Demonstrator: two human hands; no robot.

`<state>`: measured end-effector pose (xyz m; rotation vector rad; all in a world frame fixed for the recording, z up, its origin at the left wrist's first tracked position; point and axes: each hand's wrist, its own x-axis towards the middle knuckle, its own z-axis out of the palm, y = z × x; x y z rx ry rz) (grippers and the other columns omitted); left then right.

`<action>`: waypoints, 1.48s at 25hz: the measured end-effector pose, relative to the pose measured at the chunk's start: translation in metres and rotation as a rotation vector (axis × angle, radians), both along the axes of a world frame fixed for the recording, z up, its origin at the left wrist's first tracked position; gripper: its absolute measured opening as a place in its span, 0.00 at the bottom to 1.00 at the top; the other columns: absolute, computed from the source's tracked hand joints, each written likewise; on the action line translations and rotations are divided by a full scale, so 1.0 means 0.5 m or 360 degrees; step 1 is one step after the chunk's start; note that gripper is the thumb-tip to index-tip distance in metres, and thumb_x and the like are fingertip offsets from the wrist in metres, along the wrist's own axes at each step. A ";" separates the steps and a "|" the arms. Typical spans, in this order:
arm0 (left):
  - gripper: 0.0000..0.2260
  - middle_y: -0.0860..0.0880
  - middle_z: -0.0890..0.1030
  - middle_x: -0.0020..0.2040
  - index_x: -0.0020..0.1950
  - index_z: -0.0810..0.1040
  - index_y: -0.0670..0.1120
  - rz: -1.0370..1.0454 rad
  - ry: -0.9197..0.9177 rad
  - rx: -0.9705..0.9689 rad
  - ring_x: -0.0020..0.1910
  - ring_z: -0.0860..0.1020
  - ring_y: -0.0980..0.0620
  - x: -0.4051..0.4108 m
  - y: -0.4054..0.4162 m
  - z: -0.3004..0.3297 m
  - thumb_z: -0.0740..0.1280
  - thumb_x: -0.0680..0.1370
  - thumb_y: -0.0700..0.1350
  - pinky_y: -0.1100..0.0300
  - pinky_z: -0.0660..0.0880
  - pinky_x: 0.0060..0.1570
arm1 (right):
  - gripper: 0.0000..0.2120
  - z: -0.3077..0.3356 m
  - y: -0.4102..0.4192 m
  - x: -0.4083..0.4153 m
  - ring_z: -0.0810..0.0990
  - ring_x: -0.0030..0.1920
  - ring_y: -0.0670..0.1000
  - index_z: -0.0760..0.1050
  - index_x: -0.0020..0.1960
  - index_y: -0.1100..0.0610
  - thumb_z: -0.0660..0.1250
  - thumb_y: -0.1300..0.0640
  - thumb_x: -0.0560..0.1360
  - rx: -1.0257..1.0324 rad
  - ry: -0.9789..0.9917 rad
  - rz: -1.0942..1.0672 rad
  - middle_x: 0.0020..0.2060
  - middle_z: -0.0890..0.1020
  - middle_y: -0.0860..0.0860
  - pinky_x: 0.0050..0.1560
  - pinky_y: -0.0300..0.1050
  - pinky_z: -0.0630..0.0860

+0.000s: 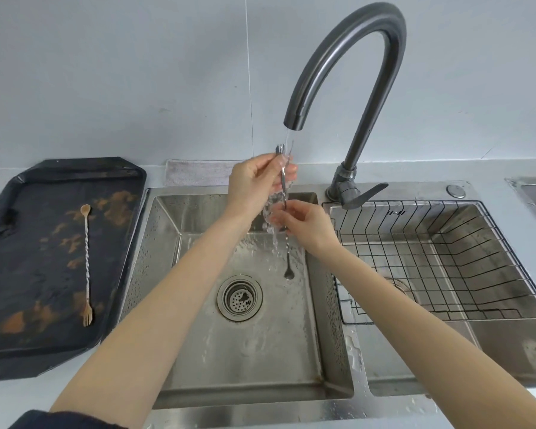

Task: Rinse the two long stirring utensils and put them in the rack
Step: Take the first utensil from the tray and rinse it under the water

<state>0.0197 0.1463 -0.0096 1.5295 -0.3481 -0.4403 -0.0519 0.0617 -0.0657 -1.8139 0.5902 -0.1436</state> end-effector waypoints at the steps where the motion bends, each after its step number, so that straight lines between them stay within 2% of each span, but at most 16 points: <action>1: 0.09 0.50 0.82 0.41 0.54 0.78 0.39 0.0003 0.0034 -0.0050 0.34 0.83 0.62 0.003 0.001 0.004 0.62 0.78 0.40 0.68 0.80 0.41 | 0.08 -0.010 0.000 -0.005 0.83 0.42 0.52 0.80 0.51 0.59 0.64 0.62 0.75 0.0023 0.0039 0.0042 0.45 0.84 0.55 0.46 0.41 0.80; 3: 0.06 0.51 0.82 0.42 0.53 0.77 0.43 -0.0028 0.0066 -0.0078 0.36 0.83 0.62 0.008 0.003 0.007 0.63 0.77 0.39 0.67 0.80 0.42 | 0.08 -0.024 0.001 -0.012 0.82 0.38 0.47 0.79 0.48 0.57 0.61 0.63 0.77 0.0064 0.0081 0.0112 0.43 0.84 0.56 0.39 0.33 0.77; 7: 0.09 0.53 0.82 0.42 0.56 0.79 0.42 -0.0146 0.0052 0.0072 0.35 0.82 0.66 0.001 0.007 -0.009 0.65 0.76 0.39 0.74 0.77 0.40 | 0.10 -0.016 -0.001 -0.005 0.80 0.36 0.44 0.79 0.51 0.60 0.59 0.62 0.78 0.0024 0.0046 0.0133 0.41 0.82 0.54 0.38 0.31 0.78; 10: 0.10 0.53 0.82 0.39 0.55 0.80 0.42 -0.0221 -0.0015 0.0228 0.33 0.80 0.69 -0.003 0.010 -0.025 0.66 0.76 0.41 0.76 0.74 0.37 | 0.12 0.002 0.000 0.006 0.82 0.40 0.49 0.78 0.54 0.62 0.57 0.61 0.79 0.0015 -0.0015 0.0110 0.41 0.82 0.54 0.44 0.38 0.80; 12: 0.10 0.53 0.82 0.38 0.53 0.81 0.41 -0.0230 -0.0089 0.0301 0.32 0.79 0.68 0.001 0.013 -0.029 0.65 0.76 0.43 0.72 0.74 0.38 | 0.12 0.003 0.001 0.007 0.82 0.43 0.50 0.78 0.55 0.61 0.57 0.60 0.79 0.0016 -0.0019 0.0106 0.41 0.82 0.53 0.47 0.43 0.80; 15: 0.12 0.49 0.83 0.46 0.58 0.79 0.41 -0.0262 -0.0110 0.0334 0.38 0.80 0.61 0.009 0.015 -0.028 0.61 0.78 0.44 0.67 0.78 0.45 | 0.11 -0.015 0.001 -0.003 0.82 0.44 0.50 0.79 0.54 0.59 0.59 0.59 0.78 -0.0034 0.0030 0.0110 0.43 0.84 0.54 0.48 0.45 0.79; 18: 0.13 0.49 0.81 0.50 0.60 0.76 0.42 -0.0298 -0.0049 0.0286 0.37 0.81 0.65 0.013 0.014 -0.023 0.57 0.80 0.43 0.73 0.77 0.37 | 0.10 -0.035 0.002 -0.015 0.83 0.46 0.51 0.79 0.53 0.58 0.60 0.60 0.78 -0.0055 0.0117 0.0162 0.44 0.85 0.54 0.51 0.48 0.78; 20: 0.13 0.50 0.81 0.49 0.61 0.75 0.43 -0.0320 -0.0053 0.0286 0.37 0.81 0.66 0.012 0.012 -0.022 0.55 0.81 0.42 0.71 0.78 0.41 | 0.09 -0.041 0.001 -0.022 0.82 0.45 0.49 0.78 0.53 0.58 0.60 0.61 0.78 -0.0038 0.0162 0.0170 0.42 0.84 0.53 0.50 0.44 0.77; 23: 0.14 0.48 0.80 0.50 0.61 0.73 0.42 -0.0262 -0.0006 0.0215 0.37 0.81 0.65 0.011 0.008 -0.023 0.52 0.82 0.40 0.70 0.78 0.41 | 0.10 -0.042 0.000 -0.026 0.82 0.42 0.47 0.78 0.53 0.58 0.59 0.61 0.78 -0.0083 0.0229 0.0226 0.44 0.85 0.54 0.44 0.34 0.75; 25: 0.13 0.46 0.81 0.50 0.58 0.72 0.42 -0.0156 0.0055 0.0120 0.40 0.82 0.60 0.016 0.010 -0.018 0.50 0.82 0.39 0.70 0.79 0.42 | 0.10 -0.031 -0.003 -0.019 0.82 0.40 0.46 0.79 0.54 0.58 0.60 0.60 0.78 -0.0177 0.0224 0.0250 0.44 0.85 0.53 0.40 0.29 0.73; 28: 0.12 0.49 0.81 0.46 0.57 0.72 0.43 0.0056 0.0231 -0.0175 0.41 0.82 0.58 0.046 0.029 -0.007 0.50 0.82 0.40 0.68 0.79 0.42 | 0.10 0.004 -0.007 0.006 0.84 0.41 0.49 0.79 0.54 0.57 0.61 0.57 0.78 -0.0186 0.0098 0.0205 0.40 0.84 0.50 0.44 0.39 0.77; 29: 0.10 0.50 0.80 0.46 0.56 0.72 0.44 0.0126 0.0296 -0.0266 0.40 0.82 0.59 0.058 0.039 -0.005 0.51 0.82 0.41 0.68 0.79 0.41 | 0.10 0.017 -0.008 0.016 0.84 0.38 0.47 0.80 0.53 0.57 0.61 0.56 0.78 -0.0178 0.0046 0.0187 0.39 0.84 0.50 0.44 0.41 0.78; 31: 0.09 0.50 0.80 0.45 0.52 0.73 0.45 0.0234 0.0407 -0.0383 0.39 0.82 0.60 0.075 0.059 -0.007 0.54 0.81 0.42 0.68 0.79 0.41 | 0.09 0.038 -0.013 0.034 0.80 0.29 0.36 0.80 0.50 0.57 0.62 0.55 0.77 -0.0218 -0.0032 0.0175 0.39 0.84 0.50 0.38 0.33 0.76; 33: 0.08 0.50 0.81 0.45 0.48 0.74 0.47 0.0292 0.0493 -0.0434 0.37 0.83 0.60 0.082 0.072 -0.015 0.56 0.81 0.43 0.67 0.79 0.42 | 0.07 0.053 -0.020 0.045 0.76 0.24 0.32 0.79 0.46 0.55 0.63 0.56 0.77 -0.0298 -0.0045 0.0178 0.39 0.83 0.49 0.29 0.23 0.71; 35: 0.07 0.50 0.81 0.43 0.45 0.75 0.48 0.0332 0.0560 -0.0445 0.36 0.83 0.60 0.081 0.077 -0.027 0.58 0.80 0.43 0.67 0.80 0.42 | 0.09 0.067 -0.029 0.047 0.76 0.25 0.33 0.75 0.38 0.51 0.63 0.58 0.76 -0.0389 -0.0030 0.0171 0.41 0.84 0.51 0.28 0.22 0.70; 37: 0.07 0.52 0.83 0.38 0.43 0.75 0.48 0.0368 0.0638 -0.0463 0.37 0.82 0.59 0.081 0.079 -0.036 0.60 0.79 0.43 0.68 0.80 0.40 | 0.15 0.075 -0.034 0.041 0.80 0.31 0.41 0.72 0.33 0.47 0.64 0.60 0.75 -0.0428 -0.0035 0.0166 0.47 0.85 0.54 0.32 0.23 0.71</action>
